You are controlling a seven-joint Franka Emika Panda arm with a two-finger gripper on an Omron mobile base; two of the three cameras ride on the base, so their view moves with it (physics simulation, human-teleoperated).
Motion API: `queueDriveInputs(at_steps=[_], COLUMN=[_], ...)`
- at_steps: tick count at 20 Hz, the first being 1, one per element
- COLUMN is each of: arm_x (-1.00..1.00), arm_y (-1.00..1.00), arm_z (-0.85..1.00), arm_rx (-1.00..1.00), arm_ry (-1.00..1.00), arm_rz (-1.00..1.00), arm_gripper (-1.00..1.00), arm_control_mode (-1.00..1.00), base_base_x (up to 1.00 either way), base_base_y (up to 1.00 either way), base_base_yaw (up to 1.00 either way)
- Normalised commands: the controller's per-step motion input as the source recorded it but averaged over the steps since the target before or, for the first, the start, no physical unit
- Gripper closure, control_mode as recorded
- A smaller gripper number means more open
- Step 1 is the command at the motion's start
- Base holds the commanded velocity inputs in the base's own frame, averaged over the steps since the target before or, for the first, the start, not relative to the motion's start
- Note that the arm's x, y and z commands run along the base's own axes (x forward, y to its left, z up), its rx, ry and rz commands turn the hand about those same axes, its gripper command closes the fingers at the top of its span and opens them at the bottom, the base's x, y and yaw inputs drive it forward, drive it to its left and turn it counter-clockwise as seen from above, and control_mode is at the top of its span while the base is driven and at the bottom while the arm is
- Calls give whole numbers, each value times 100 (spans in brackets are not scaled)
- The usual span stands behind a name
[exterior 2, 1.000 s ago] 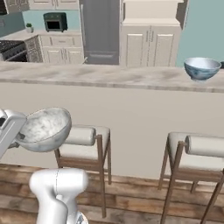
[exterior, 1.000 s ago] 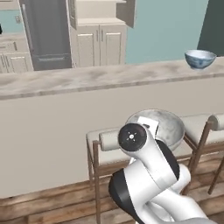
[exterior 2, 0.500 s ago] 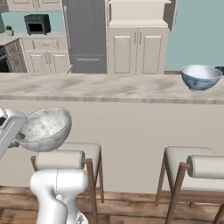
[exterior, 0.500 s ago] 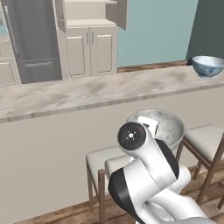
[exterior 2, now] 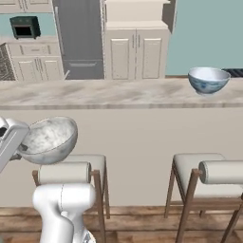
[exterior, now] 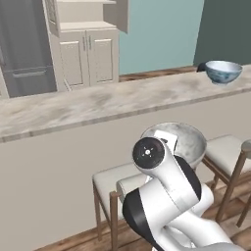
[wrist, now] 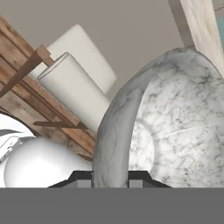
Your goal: Pick up the bowls from the cabinet and place each bowl in front of a stool on the dining counter.
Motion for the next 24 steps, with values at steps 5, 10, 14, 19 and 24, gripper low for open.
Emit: queueDriveInputs(at_steps=[5,10,14,19,24], arm_x=[0,0,7,28,39], arm_y=[0,0,8,19,53], arm_z=[0,0,0,3,8], arm_rx=[0,0,0,1,0], arm_ry=[0,0,0,1,0], arm_rz=[0,0,0,0,0], arm_gripper=[100,100,100,100,100], arm_control_mode=[100,100,-100,-100,-100], base_base_x=[41,41,20,0,0], base_base_y=[69,74,34,0,0], base_base_yaw=[-24,-23,-6,0,0])
